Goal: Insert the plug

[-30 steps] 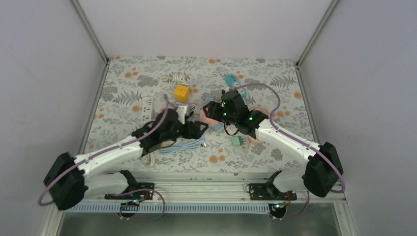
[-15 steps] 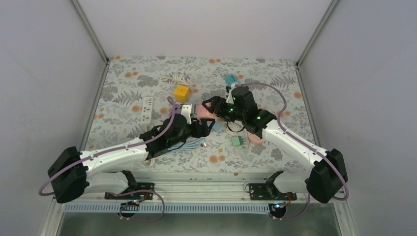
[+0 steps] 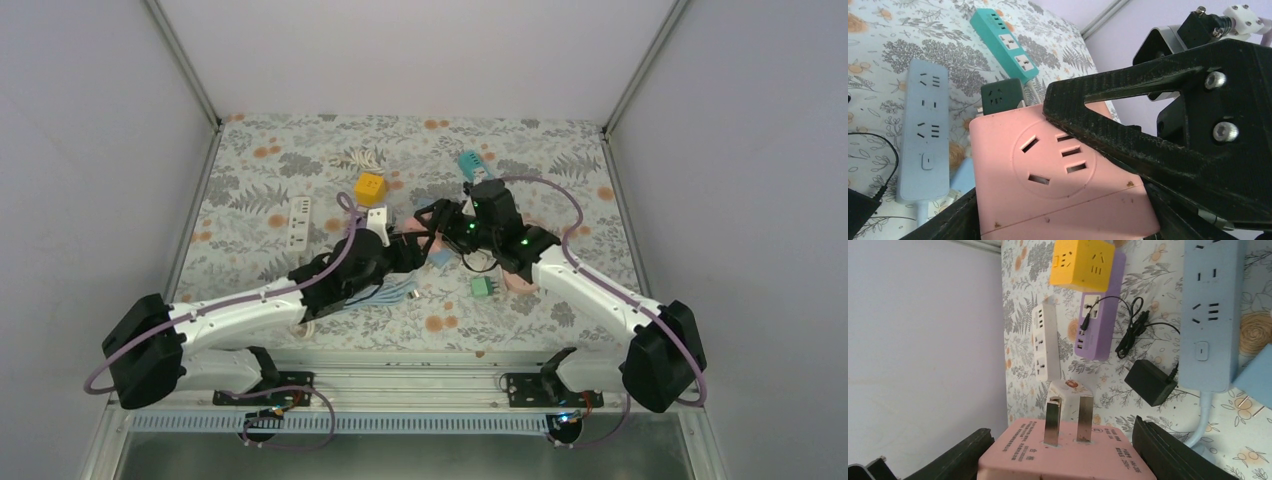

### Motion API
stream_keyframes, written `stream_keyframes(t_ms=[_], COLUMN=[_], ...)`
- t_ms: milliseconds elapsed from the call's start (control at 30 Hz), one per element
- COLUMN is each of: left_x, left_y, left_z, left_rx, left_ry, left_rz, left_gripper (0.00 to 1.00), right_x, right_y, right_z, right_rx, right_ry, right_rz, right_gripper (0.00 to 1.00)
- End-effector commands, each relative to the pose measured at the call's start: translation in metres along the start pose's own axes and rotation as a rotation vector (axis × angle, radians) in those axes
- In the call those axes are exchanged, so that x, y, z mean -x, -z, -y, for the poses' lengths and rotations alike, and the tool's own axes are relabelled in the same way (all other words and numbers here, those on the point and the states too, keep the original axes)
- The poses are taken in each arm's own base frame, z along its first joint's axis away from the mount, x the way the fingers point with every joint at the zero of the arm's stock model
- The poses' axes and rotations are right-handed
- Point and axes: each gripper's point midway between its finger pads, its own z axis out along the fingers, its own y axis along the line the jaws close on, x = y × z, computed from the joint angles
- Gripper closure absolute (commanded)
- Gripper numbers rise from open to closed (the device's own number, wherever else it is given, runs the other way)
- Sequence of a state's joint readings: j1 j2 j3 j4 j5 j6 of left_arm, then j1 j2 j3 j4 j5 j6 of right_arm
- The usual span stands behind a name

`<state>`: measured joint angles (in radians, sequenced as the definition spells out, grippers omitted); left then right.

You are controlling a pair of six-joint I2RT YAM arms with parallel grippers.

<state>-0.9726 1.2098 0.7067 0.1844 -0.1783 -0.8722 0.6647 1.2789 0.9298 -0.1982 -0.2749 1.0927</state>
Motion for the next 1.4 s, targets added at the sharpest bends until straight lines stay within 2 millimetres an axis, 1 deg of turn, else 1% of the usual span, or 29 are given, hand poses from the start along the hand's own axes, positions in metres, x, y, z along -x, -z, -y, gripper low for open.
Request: stream_keyframes(t_ms=[0,67,100,167,233,300,367,467,533,600,667,733,867,933,1067,1167,1300,1367], left_x=[0.003,0.002,0.002,0.004,0.007,0.010,0.014,0.021,0.025,0.030,0.038,0.045,0.058,0.063,0.070,0.073,0.073,0.072], left_y=[-0.006,-0.005,-0.004,-0.001,0.002,0.007,0.009,0.021,0.031,0.040,0.046,0.051,0.061,0.064,0.067,0.065,0.063,0.063], left_z=[0.014,0.014,0.014,0.012,0.009,0.004,-0.001,-0.013,-0.017,-0.018,-0.016,-0.011,0.000,0.003,0.002,0.000,0.006,0.005], left_rx=[-0.036,-0.033,-0.034,-0.025,-0.021,-0.021,-0.032,-0.035,-0.055,-0.090,-0.119,-0.146,-0.217,-0.249,-0.289,-0.314,-0.350,-0.347], left_ry=[0.062,0.071,0.075,0.082,0.092,0.112,0.129,0.139,0.151,0.178,0.205,0.234,0.325,0.391,0.524,0.606,0.693,0.713], left_rz=[-0.011,-0.020,-0.024,-0.024,-0.034,-0.047,-0.064,-0.097,-0.111,-0.134,-0.158,-0.187,-0.245,-0.276,-0.319,-0.337,-0.376,-0.383], left_gripper=[0.39,0.40,0.40,0.40,0.40,0.40,0.40,0.40,0.40,0.40,0.40,0.40,0.39,0.39,0.39,0.39,0.38,0.38], right_x=[-0.001,0.001,0.003,0.009,0.018,0.030,0.041,0.054,0.053,0.041,0.027,0.010,-0.011,-0.020,-0.040,-0.050,-0.047,-0.045], right_y=[0.000,0.000,0.001,0.004,0.009,0.018,0.028,0.047,0.056,0.063,0.067,0.071,0.075,0.071,0.064,0.058,0.034,0.025], right_z=[-0.013,-0.014,-0.014,-0.017,-0.016,-0.020,-0.026,-0.039,-0.050,-0.061,-0.063,-0.069,-0.086,-0.090,-0.088,-0.082,-0.065,-0.059], right_rx=[0.061,0.064,0.060,0.069,0.056,0.048,0.041,0.040,0.082,0.180,0.243,0.303,0.316,0.290,0.198,0.121,-0.044,-0.126], right_ry=[-0.040,-0.035,-0.030,0.005,0.047,0.124,0.225,0.399,0.529,0.693,0.854,1.040,1.313,1.453,1.687,1.827,1.944,1.989], right_rz=[-0.013,-0.005,0.006,0.043,0.101,0.170,0.236,0.332,0.367,0.393,0.444,0.480,0.559,0.581,0.634,0.670,0.643,0.649], right_gripper=[0.47,0.45,0.42,0.32,0.17,0.07,0.03,0.00,0.00,0.01,0.02,0.04,0.05,0.05,0.07,0.08,0.09,0.08])
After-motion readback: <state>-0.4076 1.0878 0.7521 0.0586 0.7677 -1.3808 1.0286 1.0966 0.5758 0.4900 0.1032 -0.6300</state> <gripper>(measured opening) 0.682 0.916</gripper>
